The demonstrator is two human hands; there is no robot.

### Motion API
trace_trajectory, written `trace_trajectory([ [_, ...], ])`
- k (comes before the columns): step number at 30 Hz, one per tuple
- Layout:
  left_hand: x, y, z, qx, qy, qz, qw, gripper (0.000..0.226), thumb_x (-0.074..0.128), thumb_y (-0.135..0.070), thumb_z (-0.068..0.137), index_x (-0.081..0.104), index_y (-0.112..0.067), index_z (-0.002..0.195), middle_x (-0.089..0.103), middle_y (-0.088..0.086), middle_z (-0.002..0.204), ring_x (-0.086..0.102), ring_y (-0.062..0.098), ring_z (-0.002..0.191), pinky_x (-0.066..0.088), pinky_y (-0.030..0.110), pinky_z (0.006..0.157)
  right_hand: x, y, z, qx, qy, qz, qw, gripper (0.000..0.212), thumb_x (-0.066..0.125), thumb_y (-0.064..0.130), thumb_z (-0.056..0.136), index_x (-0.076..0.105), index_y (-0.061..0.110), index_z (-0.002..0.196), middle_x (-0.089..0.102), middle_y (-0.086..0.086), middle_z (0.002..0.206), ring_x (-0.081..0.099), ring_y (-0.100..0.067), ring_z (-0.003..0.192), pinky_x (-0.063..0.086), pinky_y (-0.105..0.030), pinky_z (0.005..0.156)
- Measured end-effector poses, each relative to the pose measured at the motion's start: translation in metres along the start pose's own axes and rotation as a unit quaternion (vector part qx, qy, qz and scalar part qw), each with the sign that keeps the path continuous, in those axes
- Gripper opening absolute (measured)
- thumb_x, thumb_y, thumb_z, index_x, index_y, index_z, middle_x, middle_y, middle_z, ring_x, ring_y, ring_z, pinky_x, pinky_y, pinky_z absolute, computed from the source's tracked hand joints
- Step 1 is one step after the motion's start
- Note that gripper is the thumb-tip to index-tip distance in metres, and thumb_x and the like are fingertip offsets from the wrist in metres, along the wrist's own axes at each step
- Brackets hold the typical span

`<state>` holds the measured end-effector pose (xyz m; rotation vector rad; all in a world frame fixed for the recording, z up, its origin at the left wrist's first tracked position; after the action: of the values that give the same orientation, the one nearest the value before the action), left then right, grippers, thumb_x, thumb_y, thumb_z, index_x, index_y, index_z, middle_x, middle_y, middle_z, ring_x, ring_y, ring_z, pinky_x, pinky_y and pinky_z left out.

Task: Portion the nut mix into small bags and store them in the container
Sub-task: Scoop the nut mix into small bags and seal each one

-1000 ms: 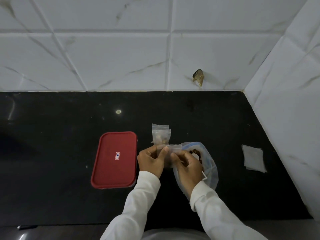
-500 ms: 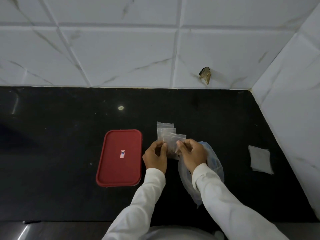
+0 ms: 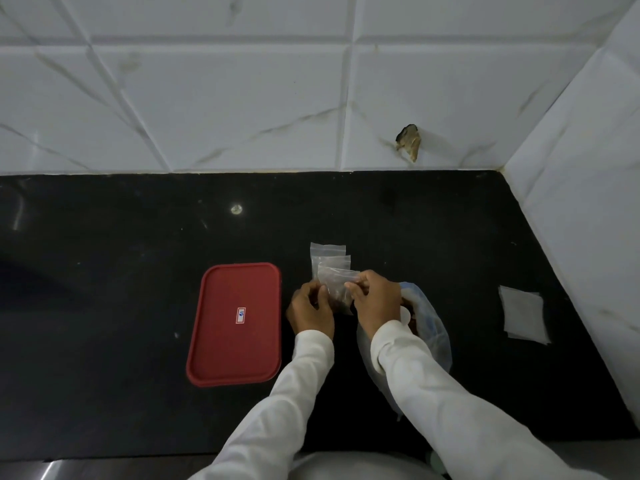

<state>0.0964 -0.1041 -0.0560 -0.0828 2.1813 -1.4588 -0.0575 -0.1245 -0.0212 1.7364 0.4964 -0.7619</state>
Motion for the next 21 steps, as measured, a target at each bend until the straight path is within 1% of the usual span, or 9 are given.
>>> trace_trajectory([
  [3,0.003,0.003,0.004,0.008,-0.003,0.014,1.000,0.009,0.062,-0.016,0.093,0.069,-0.019,0.099,0.067,-0.003,0.095,0.065,0.014,0.090,0.047,0.021,0.075,0.004,-0.003,0.004,0.003,0.002,-0.009,1.000,0.015,0.064,0.027,0.091,0.064,0.016,0.102,0.068,0.002,0.093,0.063,-0.011,0.085,0.053,-0.024,0.075],
  [5,0.005,0.007,0.006,0.001,-0.006,0.010,1.000,0.010,0.062,-0.016,0.093,0.070,-0.019,0.100,0.068,0.000,0.098,0.066,0.016,0.091,0.054,0.030,0.080,0.006,-0.004,0.005,0.001,0.001,-0.005,1.000,0.018,0.065,0.027,0.091,0.064,0.015,0.105,0.069,0.001,0.095,0.065,-0.014,0.088,0.055,-0.027,0.077],
  [6,0.005,0.008,0.005,0.000,-0.009,0.003,1.000,0.011,0.062,-0.016,0.093,0.070,-0.019,0.100,0.069,0.001,0.099,0.066,0.016,0.091,0.055,0.031,0.081,0.006,-0.004,0.005,0.001,0.000,-0.001,1.000,0.021,0.066,0.026,0.090,0.064,0.015,0.108,0.070,0.000,0.098,0.066,-0.015,0.091,0.056,-0.029,0.079],
  [9,0.003,0.008,0.003,-0.002,-0.007,-0.022,1.000,0.014,0.061,-0.015,0.094,0.069,-0.019,0.105,0.068,0.000,0.103,0.067,0.016,0.096,0.052,0.025,0.078,0.005,-0.002,0.005,-0.003,0.001,0.009,1.000,0.027,0.065,0.022,0.091,0.062,0.015,0.117,0.070,-0.002,0.107,0.066,-0.015,0.098,0.055,-0.027,0.084],
  [12,0.001,0.003,0.001,0.011,0.002,-0.024,1.000,0.029,0.060,-0.016,0.094,0.063,-0.019,0.123,0.065,0.000,0.115,0.064,0.014,0.102,0.050,0.024,0.082,0.001,-0.002,0.003,-0.011,-0.006,0.013,1.000,0.030,0.065,0.022,0.091,0.061,0.015,0.120,0.069,-0.002,0.110,0.065,-0.014,0.100,0.053,-0.025,0.085],
  [14,-0.003,-0.007,-0.005,0.044,-0.005,0.004,0.999,0.041,0.060,-0.019,0.095,0.055,-0.018,0.135,0.060,0.002,0.127,0.060,0.015,0.111,0.051,0.029,0.092,-0.005,-0.001,0.001,-0.015,-0.016,0.027,0.999,0.033,0.065,0.023,0.091,0.060,0.014,0.122,0.069,-0.003,0.111,0.065,-0.014,0.101,0.054,-0.027,0.085],
  [16,-0.007,-0.021,-0.016,0.090,-0.012,0.043,0.995,0.046,0.060,-0.022,0.095,0.050,-0.018,0.140,0.053,0.002,0.137,0.052,0.016,0.124,0.043,0.031,0.104,-0.014,0.000,-0.002,-0.016,-0.026,0.042,0.999,0.035,0.064,0.025,0.091,0.058,0.015,0.125,0.067,-0.002,0.114,0.064,-0.014,0.103,0.053,-0.025,0.085],
  [18,-0.007,-0.040,-0.031,0.135,-0.004,0.063,0.989,0.046,0.060,-0.023,0.095,0.050,-0.019,0.140,0.047,0.001,0.143,0.045,0.015,0.131,0.036,0.024,0.104,-0.028,-0.001,-0.007,-0.014,-0.036,0.056,0.998,0.035,0.063,0.028,0.092,0.058,0.018,0.125,0.066,0.001,0.114,0.063,-0.010,0.102,0.050,-0.020,0.084],
  [21,0.010,-0.071,-0.054,0.216,0.053,0.103,0.970,0.045,0.062,-0.025,0.094,0.052,-0.023,0.137,0.048,-0.003,0.142,0.044,0.011,0.131,0.035,0.023,0.106,-0.054,-0.007,-0.016,-0.034,-0.054,0.085,0.994,0.033,0.065,0.025,0.090,0.061,0.015,0.122,0.068,0.002,0.110,0.064,-0.012,0.100,0.049,-0.020,0.085],
])
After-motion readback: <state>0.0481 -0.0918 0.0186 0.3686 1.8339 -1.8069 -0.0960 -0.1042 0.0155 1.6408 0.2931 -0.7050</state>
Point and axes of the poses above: each hand's wrist, its own z-axis towards the middle knuckle, its own x-axis out of the palm, y = z × x, the point moved 7 cm from there along z, towards the middle knuckle
